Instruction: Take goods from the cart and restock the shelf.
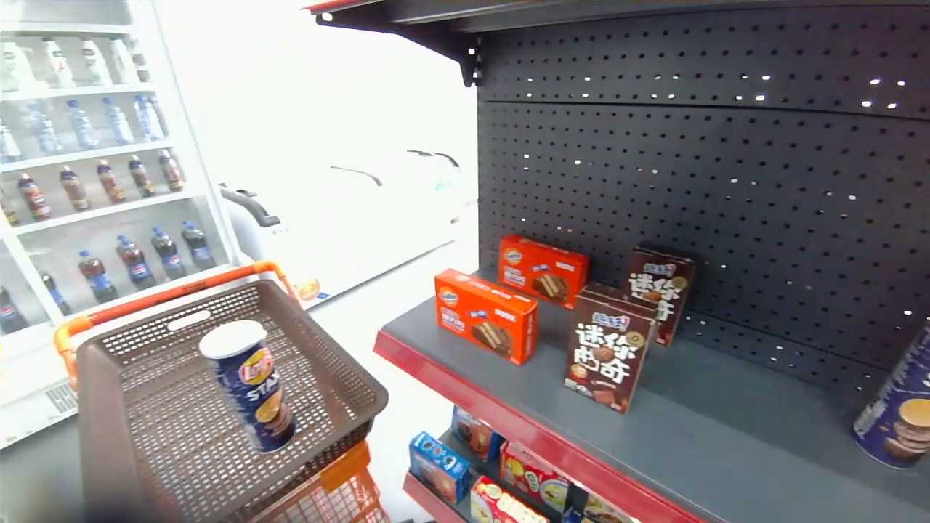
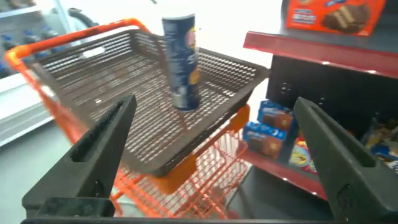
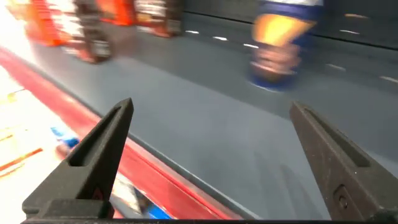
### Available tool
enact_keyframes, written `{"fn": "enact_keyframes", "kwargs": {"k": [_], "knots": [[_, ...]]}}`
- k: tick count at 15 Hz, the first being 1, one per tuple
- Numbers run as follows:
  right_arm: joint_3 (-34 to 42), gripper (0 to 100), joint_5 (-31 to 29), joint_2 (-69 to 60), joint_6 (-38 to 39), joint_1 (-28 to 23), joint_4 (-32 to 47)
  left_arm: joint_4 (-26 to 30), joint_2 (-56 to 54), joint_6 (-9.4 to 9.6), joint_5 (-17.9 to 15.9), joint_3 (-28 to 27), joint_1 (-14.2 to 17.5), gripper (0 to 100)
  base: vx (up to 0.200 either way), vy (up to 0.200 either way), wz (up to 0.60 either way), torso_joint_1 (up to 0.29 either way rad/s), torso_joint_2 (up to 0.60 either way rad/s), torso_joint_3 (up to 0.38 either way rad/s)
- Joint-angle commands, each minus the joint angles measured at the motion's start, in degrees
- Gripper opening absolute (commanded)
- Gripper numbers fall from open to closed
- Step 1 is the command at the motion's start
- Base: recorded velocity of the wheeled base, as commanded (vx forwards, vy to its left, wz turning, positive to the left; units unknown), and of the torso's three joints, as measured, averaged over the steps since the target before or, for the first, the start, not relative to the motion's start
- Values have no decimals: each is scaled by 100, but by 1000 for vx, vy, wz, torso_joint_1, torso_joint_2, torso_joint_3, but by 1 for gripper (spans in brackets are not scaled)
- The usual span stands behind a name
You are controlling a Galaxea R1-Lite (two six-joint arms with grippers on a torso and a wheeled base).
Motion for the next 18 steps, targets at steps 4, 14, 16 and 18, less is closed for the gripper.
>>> {"fn": "enact_keyframes", "kwargs": {"k": [4, 14, 16, 18], "knots": [[0, 100, 4, 2, 5, 11, -8, 0, 9, -1, -1, -9, 0, 100, 0, 0, 150, 2, 1, 1], [0, 100, 4, 2, 5, 11, -8, 79, 694, 114, -151, -1002, -114, 100, 0, 0, 0, 0, 0, 0], [0, 100, 4, 2, 5, 11, -8, 211, 2874, 202, -151, -2496, -185, 100, 0, 0, 0, 0, 0, 0], [0, 100, 4, 2, 5, 11, -8, 88, 4605, -62, -168, -3463, -193, 100, 0, 0, 0, 0, 0, 0]]}}
